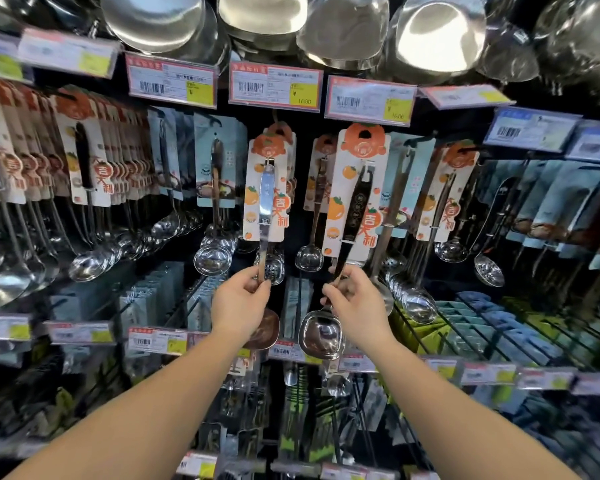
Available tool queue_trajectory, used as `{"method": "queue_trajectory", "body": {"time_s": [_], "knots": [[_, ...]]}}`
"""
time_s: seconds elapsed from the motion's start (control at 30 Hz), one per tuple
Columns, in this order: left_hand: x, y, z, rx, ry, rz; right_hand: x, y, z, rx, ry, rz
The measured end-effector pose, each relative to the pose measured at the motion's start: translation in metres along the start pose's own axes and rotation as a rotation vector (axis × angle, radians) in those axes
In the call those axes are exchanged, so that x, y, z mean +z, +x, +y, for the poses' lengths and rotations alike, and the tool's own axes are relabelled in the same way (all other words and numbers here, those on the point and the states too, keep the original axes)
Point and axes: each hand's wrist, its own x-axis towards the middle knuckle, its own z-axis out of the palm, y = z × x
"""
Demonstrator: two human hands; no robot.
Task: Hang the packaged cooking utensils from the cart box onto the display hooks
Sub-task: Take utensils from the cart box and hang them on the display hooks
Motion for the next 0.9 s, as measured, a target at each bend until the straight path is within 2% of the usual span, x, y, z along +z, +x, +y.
{"method": "queue_trajectory", "body": {"time_s": [0.17, 0.63, 0.9], "knots": [[0.002, -0.002, 0.001, -0.006, -0.01, -0.011, -0.006, 0.004, -0.008, -0.02, 0.009, 0.011], [0.004, -0.002, 0.007, 0.045, 0.026, -0.036, -0.004, 0.011, -0.012, -0.053, -0.001, -0.087], [0.002, 0.0, 0.005, 0.039, 0.01, -0.035, -0.001, 0.026, -0.012, 0.084, 0.049, -0.077]]}}
